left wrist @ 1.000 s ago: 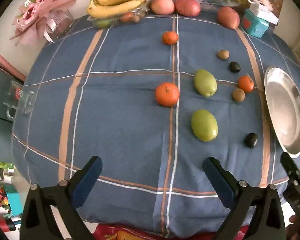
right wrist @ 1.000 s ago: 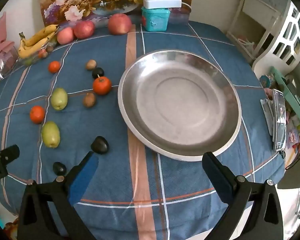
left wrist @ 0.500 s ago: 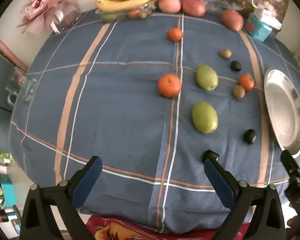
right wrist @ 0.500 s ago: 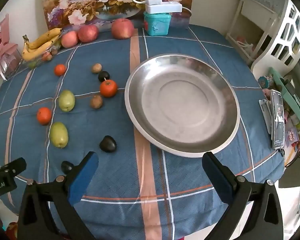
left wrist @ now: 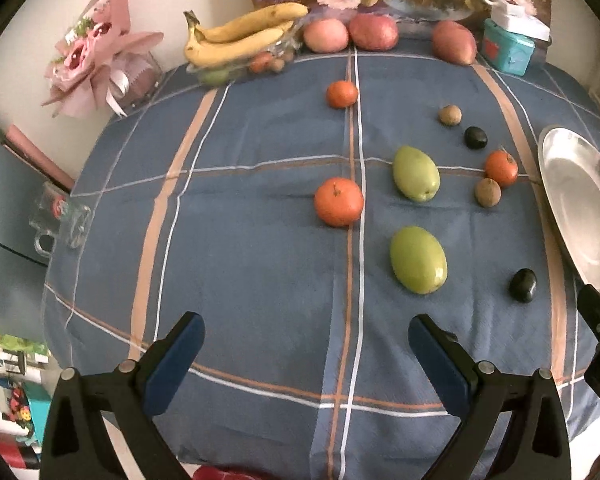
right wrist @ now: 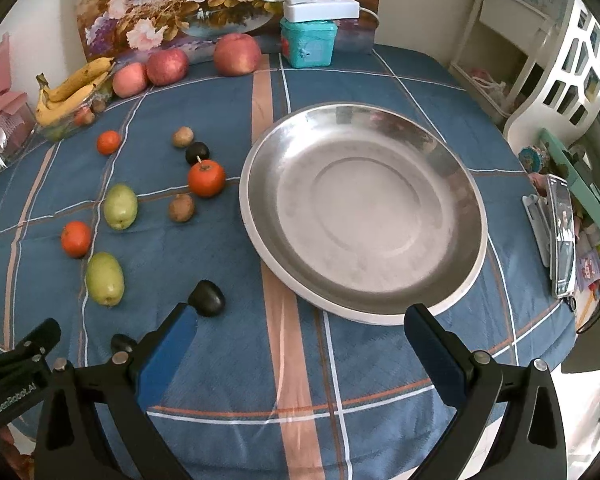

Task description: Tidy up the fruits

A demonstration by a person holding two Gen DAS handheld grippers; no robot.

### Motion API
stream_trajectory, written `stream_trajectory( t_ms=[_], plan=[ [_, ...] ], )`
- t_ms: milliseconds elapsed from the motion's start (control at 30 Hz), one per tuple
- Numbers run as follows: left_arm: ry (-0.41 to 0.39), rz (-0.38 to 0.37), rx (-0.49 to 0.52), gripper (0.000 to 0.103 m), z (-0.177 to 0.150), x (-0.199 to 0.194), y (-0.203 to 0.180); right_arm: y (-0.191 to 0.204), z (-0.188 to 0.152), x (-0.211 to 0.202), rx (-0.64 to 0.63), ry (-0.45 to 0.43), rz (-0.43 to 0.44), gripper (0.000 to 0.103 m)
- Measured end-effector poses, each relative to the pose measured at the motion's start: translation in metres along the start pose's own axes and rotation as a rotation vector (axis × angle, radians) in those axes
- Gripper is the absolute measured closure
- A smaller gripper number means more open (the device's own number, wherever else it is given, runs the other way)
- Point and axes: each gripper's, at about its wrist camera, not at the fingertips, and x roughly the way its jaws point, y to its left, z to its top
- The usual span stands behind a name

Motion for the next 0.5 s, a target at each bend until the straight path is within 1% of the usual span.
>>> stream_trajectory(
  t_ms=[100,267,500],
  plan=[
    [-0.006,-0.009,0.007,0.000,0.004,0.003,0.001,0.003,0.001,0.003,-0.013,-0.018,-0.008,0.000],
    [0.003,-0.045,-0.008,0.000,0.005,0.008,0.004,0.003,0.002,0.008,-0.012,-0.031,-0.006,0.000],
    [0.005,-0.055,-0.035,0.000,0.004,0.009,0.004,-0.010,0.001,0.012,0.049,-0.038,0.010,0.000]
  ],
)
